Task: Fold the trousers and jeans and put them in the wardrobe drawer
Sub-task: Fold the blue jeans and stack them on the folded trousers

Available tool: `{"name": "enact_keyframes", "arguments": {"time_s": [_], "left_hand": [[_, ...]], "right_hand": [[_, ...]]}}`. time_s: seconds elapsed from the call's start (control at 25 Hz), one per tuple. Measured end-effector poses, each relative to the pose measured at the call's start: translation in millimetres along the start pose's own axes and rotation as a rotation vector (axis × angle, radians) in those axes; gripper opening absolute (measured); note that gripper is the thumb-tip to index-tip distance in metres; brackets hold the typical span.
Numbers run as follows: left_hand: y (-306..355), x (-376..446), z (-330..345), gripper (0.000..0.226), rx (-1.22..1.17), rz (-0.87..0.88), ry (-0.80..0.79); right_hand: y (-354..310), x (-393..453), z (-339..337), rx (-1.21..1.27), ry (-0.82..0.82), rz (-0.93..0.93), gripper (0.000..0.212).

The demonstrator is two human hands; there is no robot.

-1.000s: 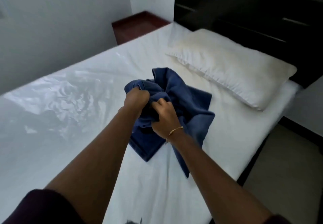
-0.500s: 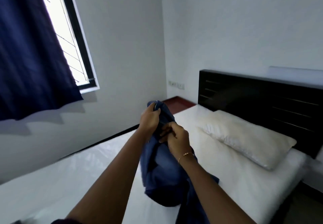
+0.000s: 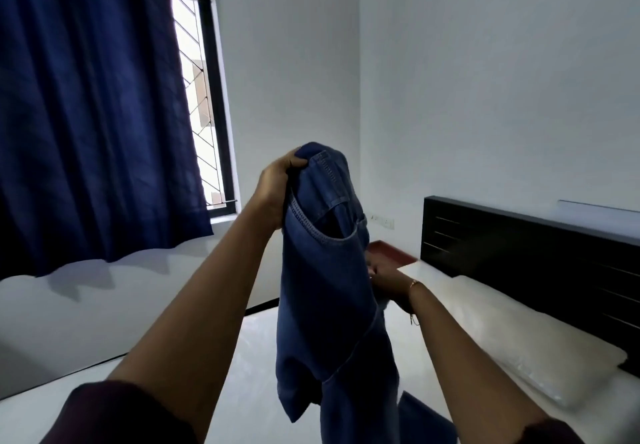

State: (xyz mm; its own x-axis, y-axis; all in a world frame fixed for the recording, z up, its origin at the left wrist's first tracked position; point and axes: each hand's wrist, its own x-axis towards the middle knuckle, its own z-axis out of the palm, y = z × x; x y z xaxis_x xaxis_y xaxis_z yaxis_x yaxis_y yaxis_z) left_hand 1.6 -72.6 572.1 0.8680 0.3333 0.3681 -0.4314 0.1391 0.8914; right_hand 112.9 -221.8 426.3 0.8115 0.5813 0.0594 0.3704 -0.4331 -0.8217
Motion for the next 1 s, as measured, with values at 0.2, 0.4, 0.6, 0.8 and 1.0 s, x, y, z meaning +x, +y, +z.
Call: {"name": "enact_keyframes", "arguments": {"time_s": [0.2,0.4,0.6,0.8,1.0], "left_hand": [[32.9,11.1,-0.9,0.028,-0.043,0.079,0.068],[41.6,35.6,-38.4,0.010,0.246,0.034,0.181],[8.8,42.4,-75.7,0.027,0.860,0.216,0.297],[-19.0,52.2,-79.9,0.057,1.594,0.266,0.160],[-17.4,83.2,-67.5,0.037,1.208,0.274,0.316]], "right_hand": [[-89.6,-35.2,6.3,0.041,-0.094,-0.084,0.041],[-69.2,39.1,4.7,0.167,-0.114,0.000,0.037],[-78.2,97.0,-1.7,0.231,0.126,-0.143,0.027],[-102.3,132.6,-7.3,0.025,0.252,-0.278,0.029],[-84.3,157.4,-17.2,-0.140,0.178,-0.213,0.020]]}}
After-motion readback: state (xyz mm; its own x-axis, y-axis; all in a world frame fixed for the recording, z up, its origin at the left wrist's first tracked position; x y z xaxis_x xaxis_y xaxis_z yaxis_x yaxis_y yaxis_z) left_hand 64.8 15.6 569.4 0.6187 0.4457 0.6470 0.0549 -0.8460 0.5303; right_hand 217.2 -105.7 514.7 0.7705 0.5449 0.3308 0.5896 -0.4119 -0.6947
